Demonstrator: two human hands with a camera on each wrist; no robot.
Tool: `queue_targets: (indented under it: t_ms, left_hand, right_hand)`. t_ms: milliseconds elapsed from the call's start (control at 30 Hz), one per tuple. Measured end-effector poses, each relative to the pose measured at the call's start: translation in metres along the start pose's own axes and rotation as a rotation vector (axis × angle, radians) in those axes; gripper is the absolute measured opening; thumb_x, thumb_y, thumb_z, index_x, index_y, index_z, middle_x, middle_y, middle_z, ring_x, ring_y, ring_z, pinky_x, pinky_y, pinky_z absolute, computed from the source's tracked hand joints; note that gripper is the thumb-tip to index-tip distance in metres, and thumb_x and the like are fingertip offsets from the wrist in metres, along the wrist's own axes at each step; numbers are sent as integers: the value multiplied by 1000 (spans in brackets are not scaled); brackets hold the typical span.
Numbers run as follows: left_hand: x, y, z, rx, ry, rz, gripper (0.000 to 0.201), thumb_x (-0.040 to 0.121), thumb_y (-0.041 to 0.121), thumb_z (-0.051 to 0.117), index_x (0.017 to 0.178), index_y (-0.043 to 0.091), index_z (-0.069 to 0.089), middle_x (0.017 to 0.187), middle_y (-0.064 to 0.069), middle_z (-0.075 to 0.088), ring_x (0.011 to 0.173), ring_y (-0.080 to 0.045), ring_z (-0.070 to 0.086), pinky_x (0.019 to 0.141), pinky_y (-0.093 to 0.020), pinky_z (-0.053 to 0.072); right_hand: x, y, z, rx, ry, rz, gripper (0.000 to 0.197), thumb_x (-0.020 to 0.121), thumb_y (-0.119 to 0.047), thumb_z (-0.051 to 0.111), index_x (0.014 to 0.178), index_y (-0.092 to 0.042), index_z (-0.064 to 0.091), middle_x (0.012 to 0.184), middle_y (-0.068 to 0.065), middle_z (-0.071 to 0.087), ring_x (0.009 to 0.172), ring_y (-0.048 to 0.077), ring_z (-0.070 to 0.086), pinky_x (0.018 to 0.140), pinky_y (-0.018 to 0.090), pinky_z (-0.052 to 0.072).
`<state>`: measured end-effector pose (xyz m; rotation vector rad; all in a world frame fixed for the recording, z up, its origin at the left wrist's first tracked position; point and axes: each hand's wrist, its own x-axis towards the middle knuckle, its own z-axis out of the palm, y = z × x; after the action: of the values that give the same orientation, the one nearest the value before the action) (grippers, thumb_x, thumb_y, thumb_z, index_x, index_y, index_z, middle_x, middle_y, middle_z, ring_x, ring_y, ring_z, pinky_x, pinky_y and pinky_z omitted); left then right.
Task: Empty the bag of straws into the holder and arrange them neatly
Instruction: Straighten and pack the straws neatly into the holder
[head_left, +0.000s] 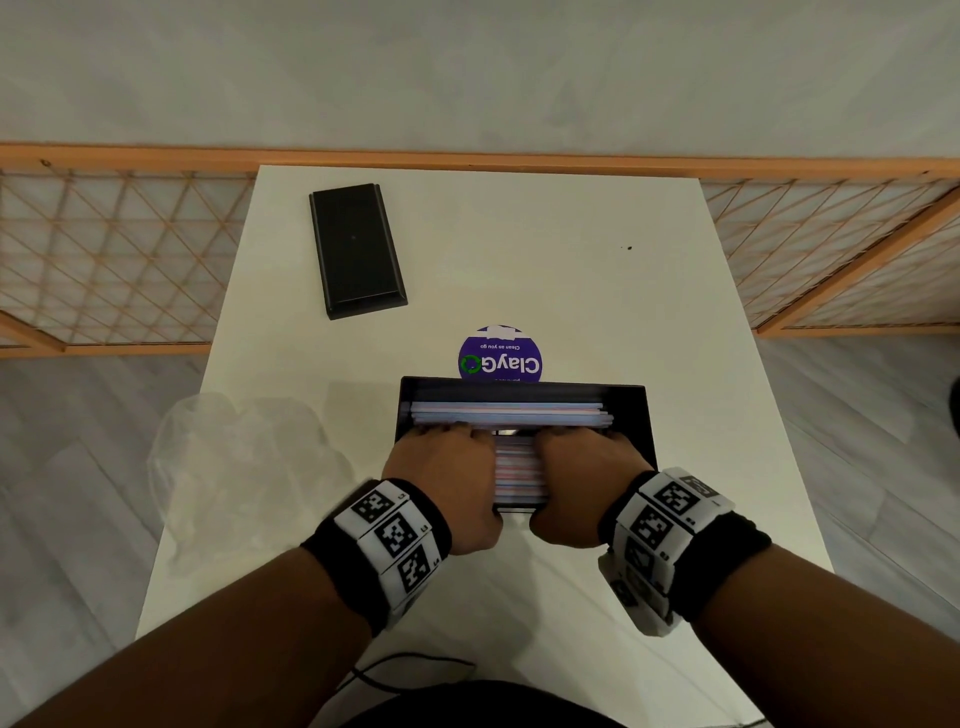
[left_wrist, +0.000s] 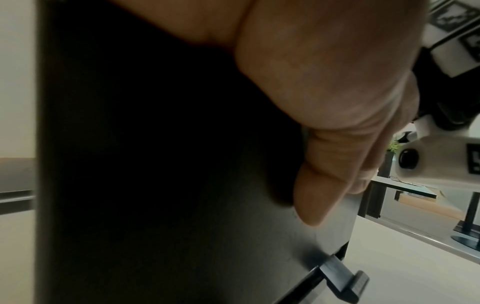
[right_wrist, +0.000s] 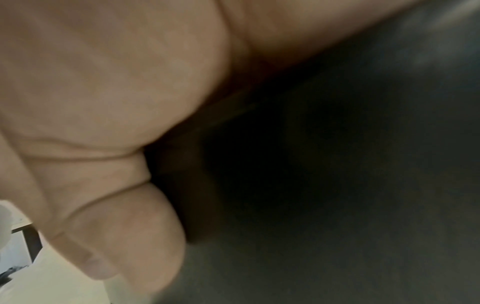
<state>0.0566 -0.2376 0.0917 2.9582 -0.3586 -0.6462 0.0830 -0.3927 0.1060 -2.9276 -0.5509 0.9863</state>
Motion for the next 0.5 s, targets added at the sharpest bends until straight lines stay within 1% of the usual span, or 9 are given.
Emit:
queue_targets:
  t_ms: [100, 167, 200, 267, 367, 433, 500]
  left_hand:
    - [0, 0, -1, 12, -37, -18, 58, 77, 49, 65, 128, 23, 52, 128, -1, 51, 114, -23, 57, 102, -38, 45]
    - [1, 2, -1, 35, -62, -22, 56, 77, 47, 65, 126, 22, 53, 131, -3, 43, 120, -24, 50, 102, -41, 43]
    - [2, 3, -1, 50, -70, -17, 57, 77, 45, 66, 127, 21, 52, 132, -3, 42, 124, -25, 46, 103, -42, 42]
    - [3, 8, -2, 67, -64, 7, 60, 78, 41, 67, 131, 21, 47, 133, -2, 48, 127, -25, 43, 107, -44, 40]
    - [2, 11, -1, 36, -48, 29, 60, 79, 38, 68, 133, 25, 45, 130, 2, 58, 123, -24, 53, 109, -42, 40]
    - [-1, 7, -1, 23, -37, 28, 56, 79, 41, 65, 131, 26, 47, 128, 3, 59, 121, -23, 55, 107, -41, 41]
    - [-4, 2, 0, 36, -28, 10, 55, 79, 44, 63, 128, 25, 49, 128, 1, 55, 122, -24, 52, 104, -40, 41]
  right_hand:
    - [-1, -1, -1, 2, -11, -1, 57, 72, -42, 69, 123, -26, 50, 115, -5, 59, 110, 21, 59, 104, 40, 45]
    - [-1, -2, -2, -8, -22, 0, 55, 72, -41, 68, 121, -24, 53, 118, -3, 55, 110, 23, 58, 102, 40, 45]
    - [-1, -4, -3, -18, -29, -4, 55, 71, -40, 67, 122, -24, 53, 120, -1, 53, 111, 25, 56, 101, 42, 45]
    - [0, -8, -5, -30, -41, -31, 57, 71, -37, 67, 124, -24, 53, 121, 1, 51, 112, 27, 55, 101, 45, 45]
    - [0, -11, -5, -14, -31, -59, 54, 69, -31, 67, 120, -25, 51, 117, -2, 60, 112, 26, 59, 104, 47, 43]
    - [-1, -10, -3, -48, -34, -41, 55, 68, -33, 65, 121, -25, 51, 117, -3, 62, 113, 25, 59, 108, 49, 39]
    - [-1, -8, -3, -99, -41, -1, 54, 68, -40, 62, 119, -25, 52, 116, -3, 60, 113, 25, 58, 108, 51, 36]
